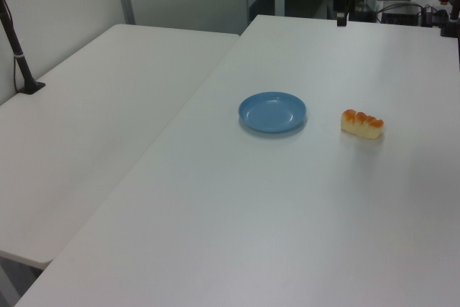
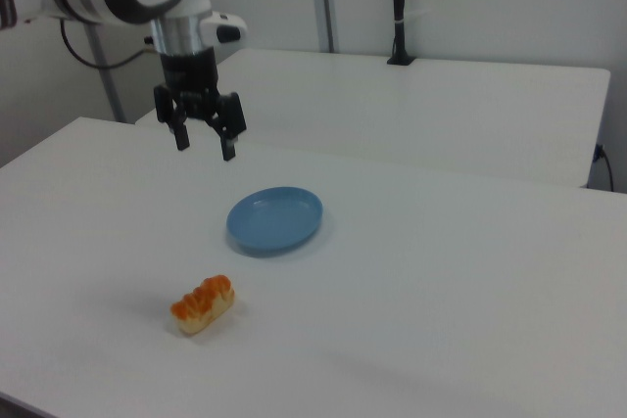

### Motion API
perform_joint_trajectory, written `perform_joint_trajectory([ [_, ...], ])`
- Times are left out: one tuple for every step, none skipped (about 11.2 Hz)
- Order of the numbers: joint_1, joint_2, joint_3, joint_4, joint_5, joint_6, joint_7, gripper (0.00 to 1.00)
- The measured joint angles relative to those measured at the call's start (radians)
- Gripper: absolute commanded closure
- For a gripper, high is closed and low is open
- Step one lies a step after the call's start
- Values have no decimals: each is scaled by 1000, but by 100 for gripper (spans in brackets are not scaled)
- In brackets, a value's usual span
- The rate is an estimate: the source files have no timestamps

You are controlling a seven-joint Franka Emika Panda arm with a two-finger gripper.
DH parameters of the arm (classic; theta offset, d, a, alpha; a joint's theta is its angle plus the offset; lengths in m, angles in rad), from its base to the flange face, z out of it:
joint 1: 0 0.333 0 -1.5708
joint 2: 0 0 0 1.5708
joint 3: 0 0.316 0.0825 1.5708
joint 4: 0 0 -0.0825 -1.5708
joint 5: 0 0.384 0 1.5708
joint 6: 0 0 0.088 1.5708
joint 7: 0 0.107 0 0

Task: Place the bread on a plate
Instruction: 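Lower the open gripper over the bread roll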

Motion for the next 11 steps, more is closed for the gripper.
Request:
perform_joint_trajectory([
  [6,-2,0,-60,0,54,0,0],
  [19,-4,0,-127,0,111,0,0],
  [33,-8,0,-199,-5,169,0,0],
  [40,-13,0,-266,-12,221,0,0],
  [45,-19,0,-328,-16,261,0,0],
  [52,-24,0,-386,-27,297,0,0],
  [57,-27,0,-442,-41,335,3,0],
  [62,-28,0,-497,-64,382,13,0],
  [66,-28,0,-550,-81,434,23,0],
  [70,-27,0,-592,-88,472,35,0],
  [74,-27,0,-623,-92,494,44,0],
])
